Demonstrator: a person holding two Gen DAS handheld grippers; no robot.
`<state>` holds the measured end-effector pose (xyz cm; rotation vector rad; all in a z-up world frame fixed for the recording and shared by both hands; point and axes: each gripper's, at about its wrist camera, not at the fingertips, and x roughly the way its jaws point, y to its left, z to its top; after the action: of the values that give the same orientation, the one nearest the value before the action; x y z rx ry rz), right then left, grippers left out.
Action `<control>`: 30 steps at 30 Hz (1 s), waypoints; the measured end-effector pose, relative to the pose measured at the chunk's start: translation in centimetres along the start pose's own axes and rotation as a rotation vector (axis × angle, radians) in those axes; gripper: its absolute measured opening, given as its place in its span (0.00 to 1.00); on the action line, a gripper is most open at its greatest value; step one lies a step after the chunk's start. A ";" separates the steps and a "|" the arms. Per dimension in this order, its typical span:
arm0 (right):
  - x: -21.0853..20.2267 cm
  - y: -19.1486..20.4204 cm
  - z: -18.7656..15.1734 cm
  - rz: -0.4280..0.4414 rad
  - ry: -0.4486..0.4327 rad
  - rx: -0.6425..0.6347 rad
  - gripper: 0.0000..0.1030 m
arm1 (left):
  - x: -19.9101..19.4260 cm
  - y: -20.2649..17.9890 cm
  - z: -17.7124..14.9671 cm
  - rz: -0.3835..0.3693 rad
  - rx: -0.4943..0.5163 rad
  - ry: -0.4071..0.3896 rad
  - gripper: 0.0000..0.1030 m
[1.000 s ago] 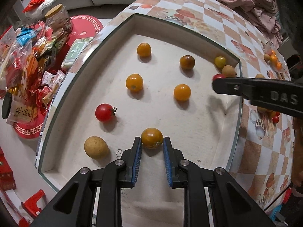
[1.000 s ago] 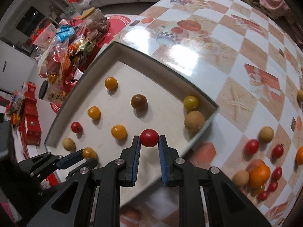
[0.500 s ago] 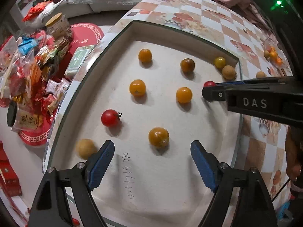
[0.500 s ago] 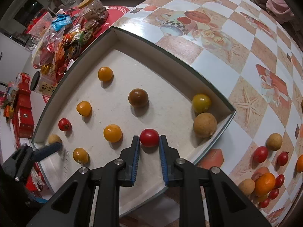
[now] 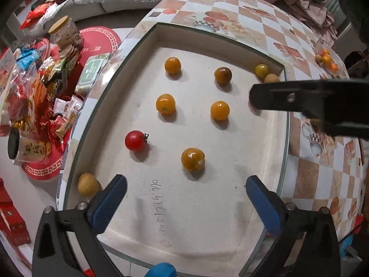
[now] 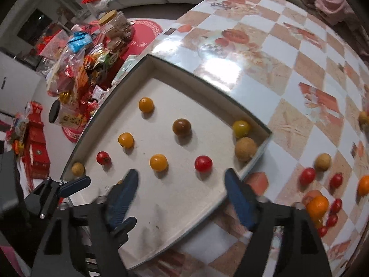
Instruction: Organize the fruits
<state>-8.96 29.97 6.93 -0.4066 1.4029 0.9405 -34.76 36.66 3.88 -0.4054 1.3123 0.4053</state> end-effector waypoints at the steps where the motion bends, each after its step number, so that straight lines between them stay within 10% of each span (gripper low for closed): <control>1: -0.4 -0.1 -0.1 -0.007 0.000 0.014 0.79 | -0.1 -0.2 0.0 -0.006 0.012 0.005 1.00; 9: -2.9 -1.4 -1.5 -0.078 0.012 0.139 1.00 | -2.0 -1.0 0.5 0.002 0.073 -0.004 1.00; 30: -5.6 1.3 -5.6 -0.213 0.017 0.142 1.00 | -4.8 0.4 0.2 0.040 0.098 0.109 1.00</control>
<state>-12.99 24.81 11.54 -0.4475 1.4015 0.6618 -35.82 36.85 8.60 -0.3228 1.4423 0.3544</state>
